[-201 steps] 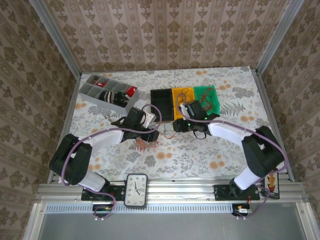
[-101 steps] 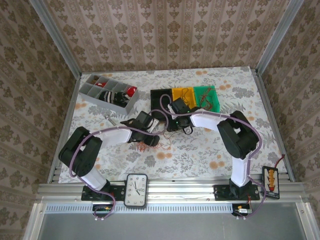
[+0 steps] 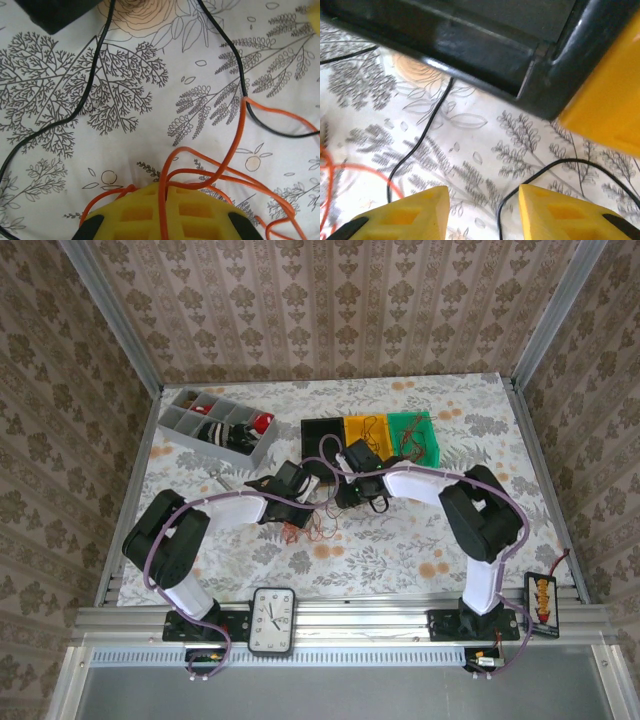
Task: Untangle the cables
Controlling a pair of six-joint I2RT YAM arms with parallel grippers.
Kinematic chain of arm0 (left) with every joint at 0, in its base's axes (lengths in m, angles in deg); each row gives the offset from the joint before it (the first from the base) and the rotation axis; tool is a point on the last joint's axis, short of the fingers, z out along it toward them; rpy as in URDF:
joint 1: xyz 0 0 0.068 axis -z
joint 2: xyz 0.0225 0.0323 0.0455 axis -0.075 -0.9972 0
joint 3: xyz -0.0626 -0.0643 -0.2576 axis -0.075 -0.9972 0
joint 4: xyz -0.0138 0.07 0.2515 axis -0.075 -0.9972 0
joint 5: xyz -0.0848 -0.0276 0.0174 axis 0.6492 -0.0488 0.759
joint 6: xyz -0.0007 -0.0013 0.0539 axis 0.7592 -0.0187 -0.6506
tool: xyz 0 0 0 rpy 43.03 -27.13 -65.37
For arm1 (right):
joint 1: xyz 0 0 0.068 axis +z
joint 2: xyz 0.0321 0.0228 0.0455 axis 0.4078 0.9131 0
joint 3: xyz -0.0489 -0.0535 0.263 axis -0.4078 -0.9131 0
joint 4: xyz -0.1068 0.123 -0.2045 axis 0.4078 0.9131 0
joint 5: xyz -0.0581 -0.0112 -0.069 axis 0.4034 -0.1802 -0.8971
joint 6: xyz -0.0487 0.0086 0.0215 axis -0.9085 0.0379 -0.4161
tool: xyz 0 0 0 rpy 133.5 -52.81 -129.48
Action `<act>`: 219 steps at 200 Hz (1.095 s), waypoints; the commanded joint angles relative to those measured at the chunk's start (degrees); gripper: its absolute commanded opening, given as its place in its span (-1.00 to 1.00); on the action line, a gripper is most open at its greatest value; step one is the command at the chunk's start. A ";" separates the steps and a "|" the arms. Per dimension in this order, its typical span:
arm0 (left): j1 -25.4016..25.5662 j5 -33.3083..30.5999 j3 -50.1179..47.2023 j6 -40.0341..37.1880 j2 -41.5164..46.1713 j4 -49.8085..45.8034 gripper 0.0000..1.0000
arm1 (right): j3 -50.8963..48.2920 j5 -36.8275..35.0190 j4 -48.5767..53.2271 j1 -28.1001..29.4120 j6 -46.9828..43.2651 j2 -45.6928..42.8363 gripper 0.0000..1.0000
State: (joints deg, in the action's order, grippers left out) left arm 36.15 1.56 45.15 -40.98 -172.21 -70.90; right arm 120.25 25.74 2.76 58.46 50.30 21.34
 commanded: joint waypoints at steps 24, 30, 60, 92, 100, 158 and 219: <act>0.51 2.45 -0.13 -0.02 -2.53 -1.95 -1.00 | -5.75 6.89 0.77 0.48 -2.71 -7.71 -0.13; 0.50 2.51 -0.02 -0.13 -2.51 -1.98 -1.00 | -6.13 7.59 1.15 0.50 -3.42 -8.07 -0.11; 0.51 2.41 0.55 -0.49 -2.75 -2.32 -1.00 | -6.46 8.59 2.59 0.68 -4.71 -7.40 -0.09; 0.59 2.48 0.73 -0.30 -2.58 -2.41 -1.00 | -5.51 5.02 2.83 0.93 -4.77 -4.77 -0.06; 0.60 2.58 0.60 -0.24 -2.42 -2.25 -1.00 | -5.17 4.52 2.96 0.94 -4.93 -4.01 -0.06; 0.58 2.84 0.29 0.04 -2.40 -1.96 -1.00 | -3.66 1.56 3.39 2.02 -5.77 -0.15 -0.06; 0.81 3.11 0.55 0.68 -2.66 -1.70 -1.00 | -4.75 -0.13 5.08 3.40 -6.45 -2.39 -0.05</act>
State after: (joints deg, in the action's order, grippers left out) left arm 36.17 2.50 46.00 -40.91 -172.93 -70.84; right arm 117.19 26.59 5.12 61.37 44.77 20.35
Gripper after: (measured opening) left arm 0.045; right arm 0.474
